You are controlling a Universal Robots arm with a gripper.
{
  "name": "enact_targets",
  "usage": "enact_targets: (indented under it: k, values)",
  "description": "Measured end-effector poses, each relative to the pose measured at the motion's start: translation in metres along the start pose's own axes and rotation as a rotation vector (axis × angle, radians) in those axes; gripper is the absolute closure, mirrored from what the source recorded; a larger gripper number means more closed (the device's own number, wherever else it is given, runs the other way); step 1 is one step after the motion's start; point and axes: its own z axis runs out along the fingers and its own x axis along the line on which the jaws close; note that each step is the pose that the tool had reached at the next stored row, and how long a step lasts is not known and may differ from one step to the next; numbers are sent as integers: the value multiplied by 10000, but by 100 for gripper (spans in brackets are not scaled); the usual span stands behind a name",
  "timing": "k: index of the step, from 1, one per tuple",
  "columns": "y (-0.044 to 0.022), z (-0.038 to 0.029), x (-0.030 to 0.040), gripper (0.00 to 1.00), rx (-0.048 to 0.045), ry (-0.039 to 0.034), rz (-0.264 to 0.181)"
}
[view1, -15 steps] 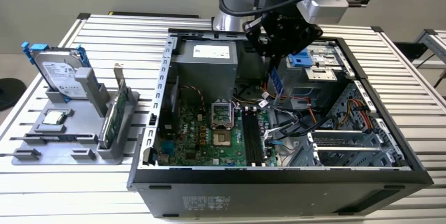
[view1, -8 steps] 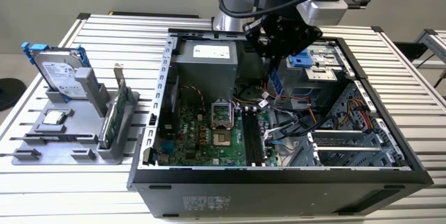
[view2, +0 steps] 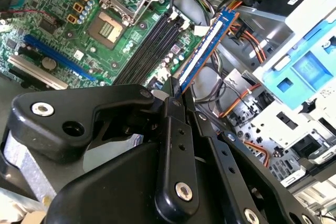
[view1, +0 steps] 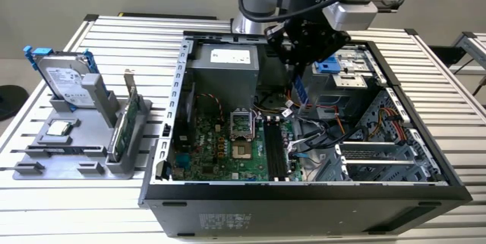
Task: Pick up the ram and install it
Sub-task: 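Insert the ram into the slot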
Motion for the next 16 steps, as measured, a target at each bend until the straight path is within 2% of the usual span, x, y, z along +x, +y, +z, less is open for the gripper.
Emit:
enact_targets:
  k: [16]
  values:
    - [1,77,3,100,-3,-1,0]
